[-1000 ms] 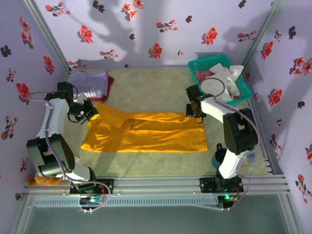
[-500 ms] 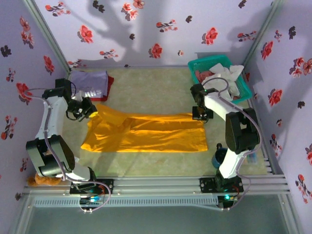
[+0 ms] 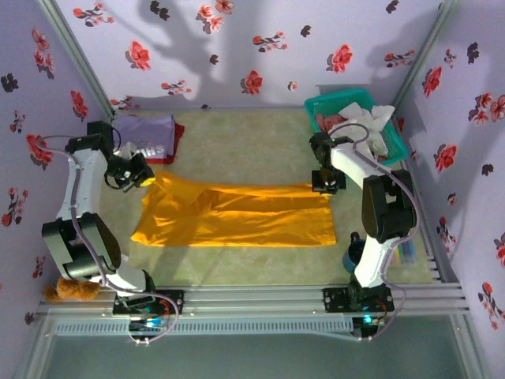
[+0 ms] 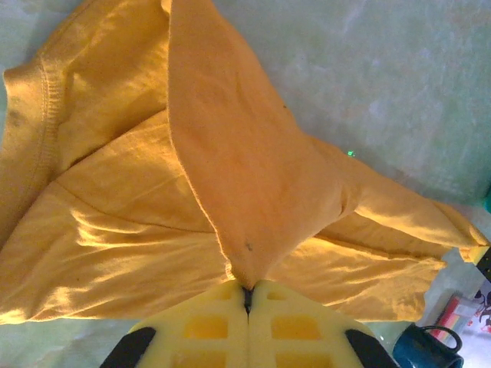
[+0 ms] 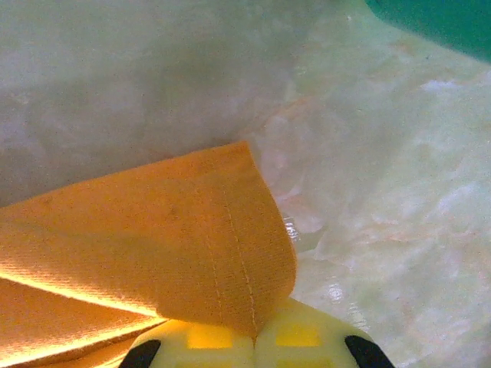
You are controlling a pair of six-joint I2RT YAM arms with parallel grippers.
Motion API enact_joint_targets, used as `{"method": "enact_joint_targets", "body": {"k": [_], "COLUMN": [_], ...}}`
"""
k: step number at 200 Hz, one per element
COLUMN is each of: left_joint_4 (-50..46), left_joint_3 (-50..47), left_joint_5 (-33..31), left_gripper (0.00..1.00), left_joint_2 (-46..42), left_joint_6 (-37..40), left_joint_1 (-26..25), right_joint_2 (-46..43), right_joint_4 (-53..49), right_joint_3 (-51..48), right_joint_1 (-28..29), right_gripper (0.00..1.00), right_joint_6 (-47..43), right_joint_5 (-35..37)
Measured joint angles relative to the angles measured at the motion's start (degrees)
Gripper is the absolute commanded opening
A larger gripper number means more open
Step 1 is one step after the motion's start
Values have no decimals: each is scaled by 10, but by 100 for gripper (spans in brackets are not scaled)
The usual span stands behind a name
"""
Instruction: Fold and stack the t-shirts
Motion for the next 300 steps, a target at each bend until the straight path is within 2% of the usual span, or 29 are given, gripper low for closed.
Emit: {"method": "enact_joint_targets", "body": {"k": [15, 35, 67, 87, 119, 153, 191, 210, 239, 300], "left_joint_4": [0, 0, 3, 7, 11, 11, 10, 7, -1, 20], "left_joint_3": [-18, -37, -49, -62, -69, -73, -76, -76, -83, -201], "left_joint_5": [-1, -5, -5, -5, -5, -5, -5, -6, -9, -29], "left_gripper": [0, 0, 0, 0, 0, 0, 0, 0, 0, 0], "left_joint_2": [0, 0, -3, -10, -21, -29, -31, -38, -55, -121], "left_joint_6": [0, 0, 0, 0, 0, 0, -1, -1, -6, -61], "left_joint_1": [0, 0, 0, 0, 0, 0, 0, 0, 0, 0], "right_joint_2": [-9, -21, -21, -20, -24, -56, -113, -121, -87, 19], "right_joint_4": [13, 26, 33, 26, 8, -7, 2, 29, 59, 81], "right_joint_3": [-14, -33, -38, -47, -52, -51, -52, -56, -59, -58], "right_joint_1": [1, 3, 9, 13, 17, 30, 59, 70, 74, 66], "right_gripper": [0, 5, 25, 34, 39, 39, 30, 29, 27, 25], "right_joint_6": [0, -4, -11, -18, -19, -17, 13, 32, 46, 48], "right_joint_5": [-2, -5, 7, 9, 15, 20, 8, -12, -22, -21]}}
